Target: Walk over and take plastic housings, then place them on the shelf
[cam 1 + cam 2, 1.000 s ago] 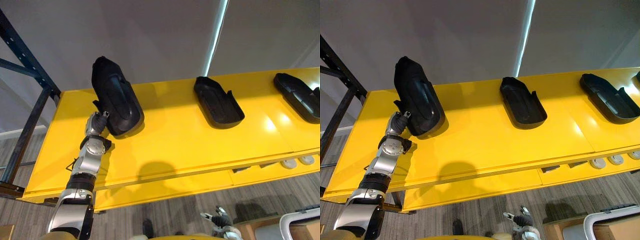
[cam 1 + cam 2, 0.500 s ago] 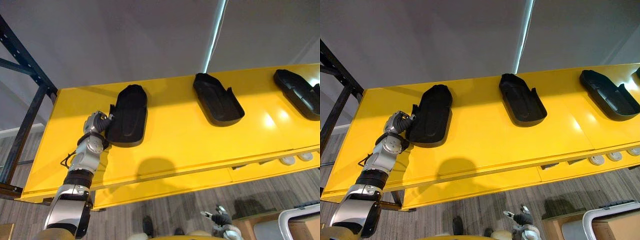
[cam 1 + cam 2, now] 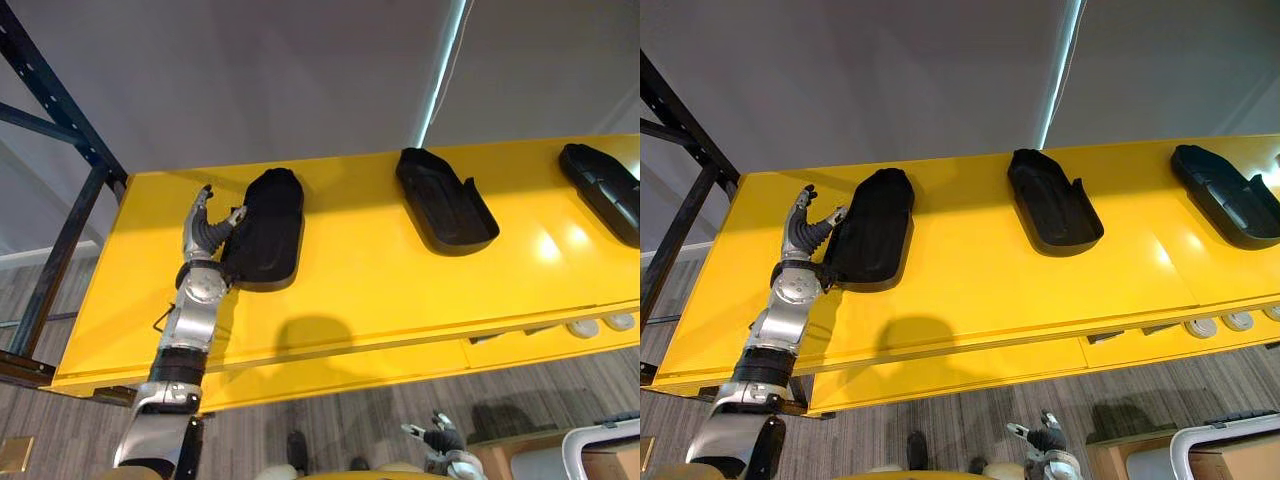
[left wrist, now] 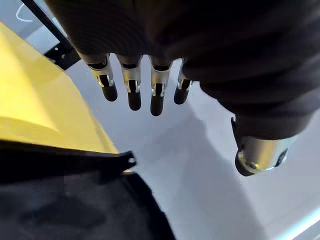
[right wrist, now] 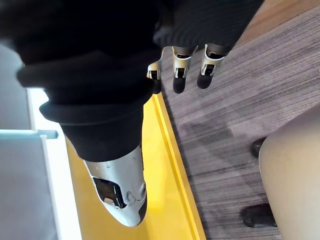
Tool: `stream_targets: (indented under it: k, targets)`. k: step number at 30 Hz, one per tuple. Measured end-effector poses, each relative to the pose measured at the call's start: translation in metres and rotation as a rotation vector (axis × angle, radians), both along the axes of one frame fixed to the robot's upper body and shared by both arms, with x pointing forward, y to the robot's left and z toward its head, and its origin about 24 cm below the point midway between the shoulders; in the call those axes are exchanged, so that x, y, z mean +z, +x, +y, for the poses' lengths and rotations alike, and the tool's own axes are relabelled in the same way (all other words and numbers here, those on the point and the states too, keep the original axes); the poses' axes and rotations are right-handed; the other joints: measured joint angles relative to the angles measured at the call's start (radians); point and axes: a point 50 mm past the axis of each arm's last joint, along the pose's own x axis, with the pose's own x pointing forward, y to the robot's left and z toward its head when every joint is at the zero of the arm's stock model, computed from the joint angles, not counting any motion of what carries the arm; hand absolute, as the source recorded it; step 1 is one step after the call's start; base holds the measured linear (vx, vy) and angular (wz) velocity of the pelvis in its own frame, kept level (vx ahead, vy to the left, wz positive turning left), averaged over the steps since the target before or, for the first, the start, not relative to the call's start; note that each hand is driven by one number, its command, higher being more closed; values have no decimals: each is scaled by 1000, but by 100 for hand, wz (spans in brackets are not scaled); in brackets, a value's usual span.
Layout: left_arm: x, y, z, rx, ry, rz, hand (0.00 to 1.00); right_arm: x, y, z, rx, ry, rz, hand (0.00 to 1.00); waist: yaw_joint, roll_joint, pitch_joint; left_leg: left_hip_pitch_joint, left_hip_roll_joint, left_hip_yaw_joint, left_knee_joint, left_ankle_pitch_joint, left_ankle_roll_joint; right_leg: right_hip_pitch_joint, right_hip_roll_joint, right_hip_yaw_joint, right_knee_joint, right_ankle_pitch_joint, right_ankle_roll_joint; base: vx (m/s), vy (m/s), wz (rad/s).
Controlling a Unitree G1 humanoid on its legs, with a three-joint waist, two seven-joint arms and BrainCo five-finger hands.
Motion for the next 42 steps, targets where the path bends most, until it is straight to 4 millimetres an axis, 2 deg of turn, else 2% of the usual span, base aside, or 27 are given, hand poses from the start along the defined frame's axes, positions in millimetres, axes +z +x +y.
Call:
stream_targets:
  k: [4, 6, 8, 10, 11, 13, 15, 19, 21, 26, 30, 35, 42]
  targets:
    - [11, -20, -21, -33, -74, -124, 0, 0, 0, -1, -2, -3, 3, 0, 1, 1, 0, -3, 1, -4, 5, 0, 0, -1, 1, -1, 0, 0, 0, 0, 0, 0]
    - [19, -43, -39, -76, -92, -215, 0, -1, -1, -1, -6, -6, 7, 0, 6, 1, 0, -3, 0, -5, 6, 0, 0, -1, 1, -1, 0, 0, -1, 0, 0, 0]
    - [19, -58, -50, -107, -72, -247, 0, -1, -3, -2, -9, -10, 11, 0, 20, 2, 0, -4, 1, -5, 6, 0, 0, -1, 1, -1, 0, 1, -1, 0, 0, 0]
    - [16, -74, -54, -114, -62, -256, 0, -1, -4, -2, -16, -18, 13, 0, 24, 2, 0, -4, 1, -6, 6, -1, 0, -1, 1, -1, 1, 1, -1, 0, 0, 0]
    - [13, -85, -56, -114, -54, -255, 100, -1, -4, -2, -18, -21, 10, 0, 25, 2, 0, -4, 1, -5, 6, -6, 7, -1, 1, 0, 1, 1, -1, 0, 0, 0]
    - [5, -100, -57, -112, -55, -231, 100, 0, -6, -2, -22, -23, 5, 0, 28, 4, -1, -4, 1, -1, 6, -16, 11, -1, 0, 2, 1, 1, -1, 0, 0, 0]
    - [-4, -113, -56, -109, -69, -196, 100, -1, -8, -1, -26, -22, 6, 0, 45, 5, -2, -4, 2, 11, 7, -23, 19, -1, -2, 4, 1, 2, 1, -5, 2, -6]
    - [-18, -125, -58, -113, -124, -137, 100, -1, -11, -2, -29, -24, 12, 0, 70, 4, -3, -29, 1, 24, 49, -51, 27, -1, -10, 1, 1, 1, 5, -8, 5, 0]
    - [-22, -129, -59, -117, -161, -116, 100, 0, -14, -3, -34, -28, 8, 0, 80, 5, -3, -57, 3, 34, 107, -87, 31, 1, -16, 0, 2, -1, 13, 0, 0, 0]
    - [-32, -133, -62, -137, -272, -67, 100, 2, -15, -1, -35, -25, 1, 0, 81, 4, -8, -102, 17, 52, 240, -170, 35, 17, -20, -5, 6, -4, 19, 0, 0, 0]
    - [-50, -129, -68, -164, -302, 14, 100, 2, -20, 0, -36, -22, 6, 0, 80, 5, -43, -109, 30, 59, 269, -200, 35, 13, -14, -5, 17, 7, 37, 50, 24, -5]
    - [-57, -118, -74, -190, -276, 46, 100, 1, -25, 3, -39, -14, 17, 0, 78, -13, -69, -98, 30, 57, 254, -200, 27, 11, -12, -5, 28, 7, 36, 57, 4, -1]
    - [-82, -108, -79, -248, -116, 193, 100, -1, -24, 4, -35, -9, 25, 0, 73, -7, -99, -18, 15, 59, 93, -84, 20, -7, -9, -4, 48, 8, 36, 52, -23, 2]
